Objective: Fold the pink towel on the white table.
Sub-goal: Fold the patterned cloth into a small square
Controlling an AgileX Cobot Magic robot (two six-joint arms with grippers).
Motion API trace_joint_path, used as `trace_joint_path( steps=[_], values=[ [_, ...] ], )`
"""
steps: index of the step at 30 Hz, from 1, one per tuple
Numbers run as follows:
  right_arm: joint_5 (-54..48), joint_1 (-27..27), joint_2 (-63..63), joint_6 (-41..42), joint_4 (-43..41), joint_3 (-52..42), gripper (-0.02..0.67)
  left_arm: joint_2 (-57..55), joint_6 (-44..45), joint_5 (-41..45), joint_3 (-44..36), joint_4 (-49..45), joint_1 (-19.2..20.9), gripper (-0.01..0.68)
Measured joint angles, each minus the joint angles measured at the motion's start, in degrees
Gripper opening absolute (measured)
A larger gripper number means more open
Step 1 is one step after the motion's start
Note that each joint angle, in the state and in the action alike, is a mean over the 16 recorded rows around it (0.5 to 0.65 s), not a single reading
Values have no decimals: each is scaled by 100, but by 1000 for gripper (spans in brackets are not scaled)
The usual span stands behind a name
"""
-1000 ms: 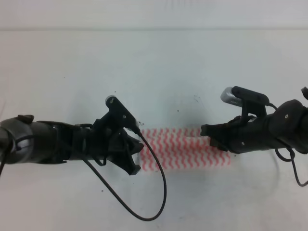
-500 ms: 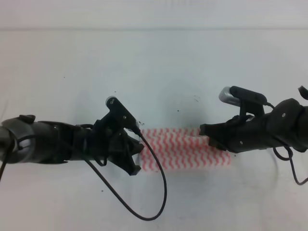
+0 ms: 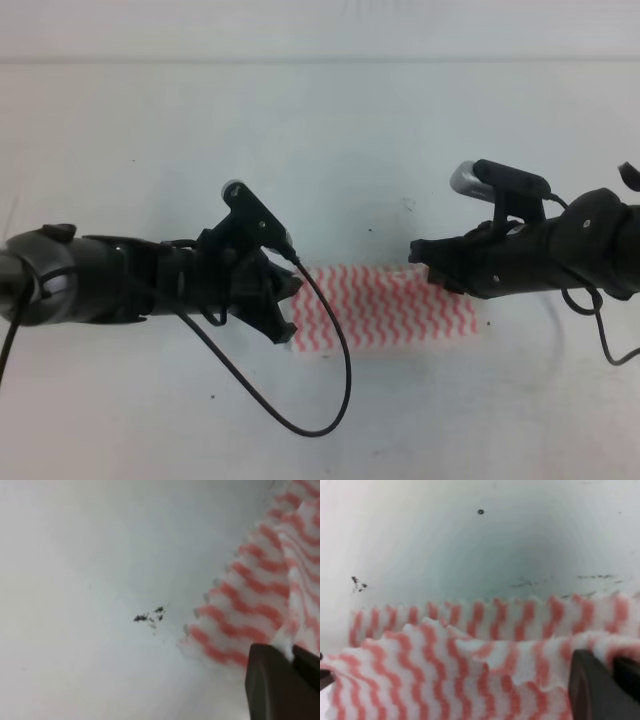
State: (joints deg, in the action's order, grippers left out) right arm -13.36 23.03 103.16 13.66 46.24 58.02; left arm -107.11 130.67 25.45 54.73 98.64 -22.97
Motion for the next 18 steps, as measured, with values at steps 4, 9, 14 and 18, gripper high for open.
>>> trace_joint_path(
  steps=[4,9,14,18],
  values=[
    [-9,-26,61,0,-18,28,-17,-38,33,-47,25,28,0,-3],
    [-10,-56,172,0,-30,32,-17,-80,79,-107,33,56,0,-3],
    [-5,-66,279,0,-32,32,-17,-87,97,-126,33,169,-1,-3],
    [-2,-67,323,0,-32,32,-17,-88,106,-144,33,169,-1,-3]
  ],
)
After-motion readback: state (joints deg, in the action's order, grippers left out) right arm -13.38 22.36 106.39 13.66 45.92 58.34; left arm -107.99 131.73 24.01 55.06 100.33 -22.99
